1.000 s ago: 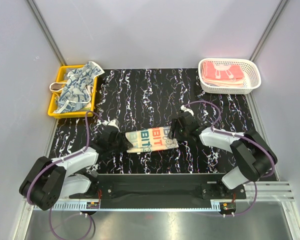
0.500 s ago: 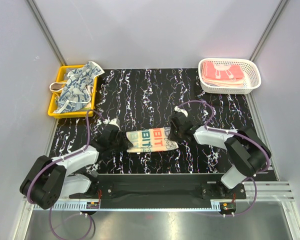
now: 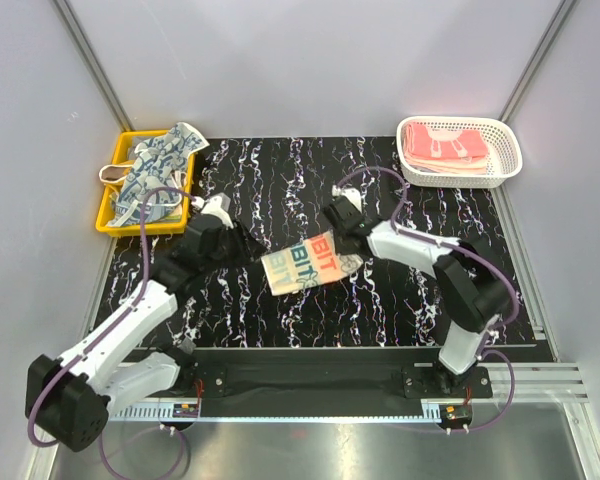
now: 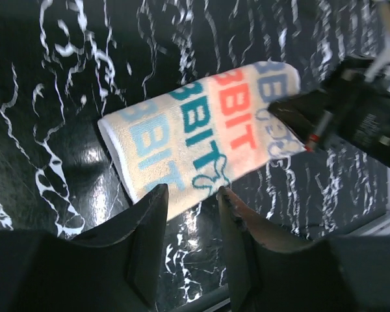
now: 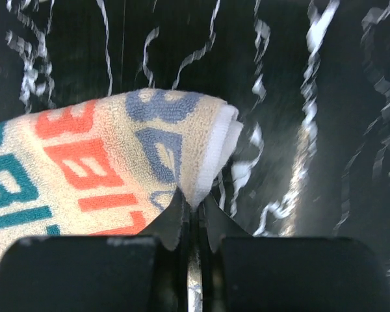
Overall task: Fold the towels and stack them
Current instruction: Neatly place the folded towel into the bin
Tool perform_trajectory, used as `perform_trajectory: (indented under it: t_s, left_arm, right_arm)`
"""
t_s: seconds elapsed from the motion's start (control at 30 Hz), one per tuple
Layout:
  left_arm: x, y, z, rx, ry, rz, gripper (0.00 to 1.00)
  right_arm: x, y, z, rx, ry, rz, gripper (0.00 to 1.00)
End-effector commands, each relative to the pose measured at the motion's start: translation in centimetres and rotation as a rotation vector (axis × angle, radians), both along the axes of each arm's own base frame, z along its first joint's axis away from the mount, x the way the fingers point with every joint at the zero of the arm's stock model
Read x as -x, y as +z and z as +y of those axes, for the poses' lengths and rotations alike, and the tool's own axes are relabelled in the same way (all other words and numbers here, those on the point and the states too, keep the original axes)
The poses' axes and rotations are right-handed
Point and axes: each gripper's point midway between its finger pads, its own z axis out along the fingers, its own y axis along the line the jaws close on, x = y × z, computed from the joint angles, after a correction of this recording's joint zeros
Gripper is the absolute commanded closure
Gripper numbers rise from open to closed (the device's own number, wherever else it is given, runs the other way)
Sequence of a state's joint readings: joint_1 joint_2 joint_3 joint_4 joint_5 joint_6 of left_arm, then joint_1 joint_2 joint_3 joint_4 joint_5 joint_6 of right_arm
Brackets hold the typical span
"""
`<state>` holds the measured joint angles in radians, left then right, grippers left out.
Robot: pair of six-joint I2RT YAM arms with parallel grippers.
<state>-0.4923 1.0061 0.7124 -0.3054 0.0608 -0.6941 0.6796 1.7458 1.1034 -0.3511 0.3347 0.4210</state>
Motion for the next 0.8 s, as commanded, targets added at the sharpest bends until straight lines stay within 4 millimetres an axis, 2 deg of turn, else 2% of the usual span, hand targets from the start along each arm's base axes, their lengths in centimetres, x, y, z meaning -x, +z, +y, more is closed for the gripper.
perform_trajectory:
  t_s: [0.0, 0.03, 0.07, 0.1, 0.13, 0.17, 0.2, 0.23, 0.27, 0.33, 0.37, 0.4, 0.43, 0.47, 0.5, 0.53, 0.57, 0.7, 0.73, 0.77]
  left_arm:
    - [0.4, 1.9, 1.6, -0.054, 0.004, -0.032, 0.58]
    - [0.5, 2.1, 1.7, -0.055, 0.002, -0.034, 0.58]
    - [0.7, 2.0, 1.8, -0.064, -0.003, -0.025, 0.58]
    - [0.8, 2.0, 1.9, -0.073, -0.009, -0.026, 0.58]
    - [0.9, 1.9, 2.0, -0.08, -0.012, -0.02, 0.58]
    - [1.2, 1.6, 2.2, -0.091, -0.014, -0.011, 0.58]
    - [1.3, 1.3, 2.4, -0.102, -0.016, -0.005, 0.58]
    - [1.5, 1.1, 2.4, -0.109, -0.024, 0.003, 0.58]
    - [1.6, 1.0, 2.5, -0.116, -0.027, 0.008, 0.59]
    - [1.8, 0.5, 3.0, -0.142, -0.028, 0.022, 0.59]
    - [1.9, 0.4, 3.0, -0.147, -0.037, 0.024, 0.59]
    - [1.9, 0.3, 3.2, -0.164, -0.046, 0.024, 0.59]
    - [2.0, 0.3, 3.6, -0.183, -0.037, 0.032, 0.59]
    - [1.9, 0.2, 3.8, -0.193, -0.038, 0.036, 0.59]
    - [1.9, 0.3, 3.9, -0.202, -0.05, 0.029, 0.59]
    - [2.0, 0.3, 4.1, -0.213, -0.051, 0.035, 0.59]
    - [1.9, 0.6, 4.2, -0.224, -0.056, 0.028, 0.59]
    - [1.8, 0.6, 4.7, -0.265, -0.077, 0.036, 0.59]
    - [1.8, 0.5, 5.1, -0.281, -0.072, 0.043, 0.59]
    - [1.6, 0.7, 5.2, -0.29, -0.072, 0.039, 0.59]
  right_arm:
    - [-4.9, 3.1, -1.2, 0.199, 0.013, -0.12, 1.0]
    - [-6.2, 3.7, -1.8, 0.236, 0.002, -0.14, 1.0]
    - [-8.0, 5.5, -1.3, 0.241, 0.003, -0.178, 1.0]
    - [-9.1, 4.9, -1.9, 0.304, 0.018, -0.171, 1.0]
    - [-10.2, 5.3, -2.2, 0.327, 0.017, -0.175, 1.0]
    - [-11.7, 5.7, -3.6, 0.348, -0.008, -0.177, 1.0]
    - [-13.5, 6.5, -3.8, 0.368, -0.007, -0.188, 1.0]
    - [-15.0, 6.8, -5.6, 0.378, -0.038, -0.187, 1.0]
    - [-16.8, 7.6, -5.9, 0.377, -0.05, -0.209, 1.0]
    - [-18.7, 8.4, -7.5, 0.408, -0.051, -0.222, 1.0]
    - [-20.5, 10.2, -9.0, 0.399, -0.093, -0.259, 1.0]
    - [-21.4, 9.4, -9.9, 0.422, -0.088, -0.241, 1.0]
    - [-22.2, 9.7, -10.6, 0.429, -0.097, -0.247, 1.0]
    - [-23.6, 11.3, -11.2, 0.422, -0.115, -0.289, 1.0]
    - [-24.8, 10.5, -13.0, 0.456, -0.126, -0.277, 1.0]
    - [-25.5, 10.5, -13.8, 0.463, -0.131, -0.281, 1.0]
    - [-27.1, 10.9, -15.5, 0.476, -0.149, -0.3, 1.0]
    - [-31.3, 11.1, -18.5, 0.446, -0.171, -0.379, 1.0]
    - [-32.0, 11.1, -20.2, 0.449, -0.193, -0.387, 1.0]
    - [-33.1, 12.4, -20.6, 0.449, -0.207, -0.436, 1.0]
